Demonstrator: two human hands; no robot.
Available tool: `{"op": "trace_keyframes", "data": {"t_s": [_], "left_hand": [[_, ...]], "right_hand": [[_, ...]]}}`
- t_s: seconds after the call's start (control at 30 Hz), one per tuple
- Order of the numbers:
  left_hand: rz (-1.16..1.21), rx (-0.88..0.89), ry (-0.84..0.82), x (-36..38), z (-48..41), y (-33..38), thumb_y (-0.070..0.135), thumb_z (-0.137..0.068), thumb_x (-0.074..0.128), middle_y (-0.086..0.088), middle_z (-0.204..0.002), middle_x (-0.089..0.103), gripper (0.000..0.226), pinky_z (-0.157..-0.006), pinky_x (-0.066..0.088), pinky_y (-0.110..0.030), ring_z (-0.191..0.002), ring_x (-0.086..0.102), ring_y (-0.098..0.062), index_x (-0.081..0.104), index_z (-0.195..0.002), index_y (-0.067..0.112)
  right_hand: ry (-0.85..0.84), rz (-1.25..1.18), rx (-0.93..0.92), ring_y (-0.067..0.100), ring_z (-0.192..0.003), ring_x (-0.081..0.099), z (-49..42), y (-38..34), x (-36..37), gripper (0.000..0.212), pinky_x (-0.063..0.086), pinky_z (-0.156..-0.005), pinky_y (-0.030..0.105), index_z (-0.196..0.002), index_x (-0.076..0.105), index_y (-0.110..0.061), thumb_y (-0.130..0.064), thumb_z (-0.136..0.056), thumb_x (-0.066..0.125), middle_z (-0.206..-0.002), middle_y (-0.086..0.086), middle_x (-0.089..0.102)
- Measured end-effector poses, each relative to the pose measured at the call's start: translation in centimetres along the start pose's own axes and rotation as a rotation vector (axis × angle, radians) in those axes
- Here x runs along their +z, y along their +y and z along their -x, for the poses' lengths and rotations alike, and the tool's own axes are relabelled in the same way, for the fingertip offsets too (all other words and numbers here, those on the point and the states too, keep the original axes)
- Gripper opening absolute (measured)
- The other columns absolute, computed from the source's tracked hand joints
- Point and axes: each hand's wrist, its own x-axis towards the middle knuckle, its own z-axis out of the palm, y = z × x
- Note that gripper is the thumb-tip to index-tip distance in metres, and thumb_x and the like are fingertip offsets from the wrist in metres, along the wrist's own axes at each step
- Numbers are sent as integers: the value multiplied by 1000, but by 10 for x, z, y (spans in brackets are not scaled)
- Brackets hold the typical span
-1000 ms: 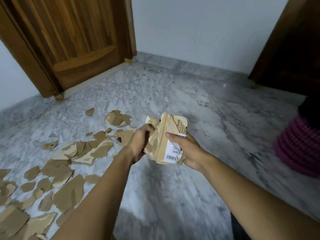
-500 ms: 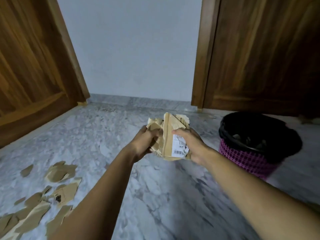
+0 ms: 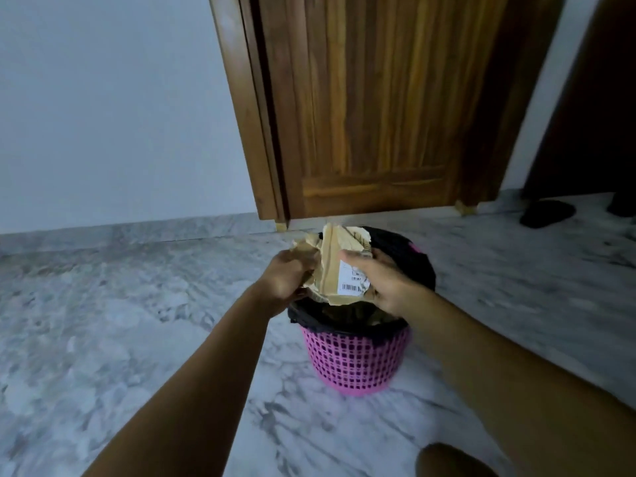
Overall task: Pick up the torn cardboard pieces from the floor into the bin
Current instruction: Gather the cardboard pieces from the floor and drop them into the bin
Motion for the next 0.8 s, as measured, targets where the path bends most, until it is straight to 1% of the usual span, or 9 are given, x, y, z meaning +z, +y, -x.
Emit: {"op": "trace_keyframes", "data": {"t_s": [0.1,0.17,0.27,0.3,0.37,0.47,0.57,0.7,0.8], "left_hand": [[19,-64,39,33,-28,-16,20,-94,65,-21,-109,71,29,-83,57,-42,-94,69,-31,68,-115,1],[39,-92,102,47,-39,-26,24,-93,66,-16,-107,71,35,-81,59,-43,-95,69,-31,63,-123,5],[-11,-110,123,59,-44,-33,26,-96,63,-6,-98,67,25,-64,54,-32,-85,65,-23,57,-118,15],[-16,-111,123,59,-43,-33,25,-97,61,-3,-96,65,26,-61,51,-30,-82,63,-19,55,-122,20],[-29,-102,121,54,-38,-31,22,-98,60,-3,-98,65,28,-64,52,-29,-84,62,-18,54,-125,22],[-58,-77,145,34,-23,-22,24,-97,62,-8,-110,65,39,-68,53,-29,-96,63,-25,55,-134,16],[-80,-54,194,-2,3,-11,26,-97,61,-6,-111,64,33,-74,52,-33,-99,62,-24,61,-128,16],[-161,-52,343,-75,61,-4,33,-96,61,-6,-124,65,35,-90,51,-40,-113,63,-28,63,-130,20],[-198,-79,503,-140,128,-12,34,-96,62,-8,-123,66,29,-89,52,-41,-115,63,-31,66,-122,22]], "right_hand": [[71,13,14,18,-89,72,-26,15,-37,36,59,-64,30,-111,68,-20,-38,-83,81,-102,4,76],[137,141,-7,15,-88,68,-37,21,-50,52,56,-62,26,-117,66,-17,-48,-79,81,-108,5,73],[220,508,-17,30,-134,49,-49,23,-64,111,47,-104,40,-156,27,-11,-71,-73,73,-156,9,40],[246,583,-33,34,-143,38,-50,21,-65,110,41,-110,43,-160,15,-11,-68,-81,67,-163,10,26],[258,688,-63,34,-146,33,-52,17,-64,96,37,-112,43,-161,13,-13,-62,-92,58,-165,9,21],[197,767,-92,34,-135,47,-50,11,-47,72,42,-103,40,-151,41,-15,-59,-95,54,-153,10,44],[112,788,-166,30,-102,65,-44,10,-5,47,49,-82,34,-108,70,-11,-54,-95,57,-106,9,69],[-81,823,-271,34,-89,68,-21,13,91,43,54,-78,38,-83,65,-6,-47,-95,58,-86,12,69],[-296,853,-305,25,-86,70,9,23,177,41,56,-76,34,-96,68,-12,-52,-94,60,-94,0,69]]}}
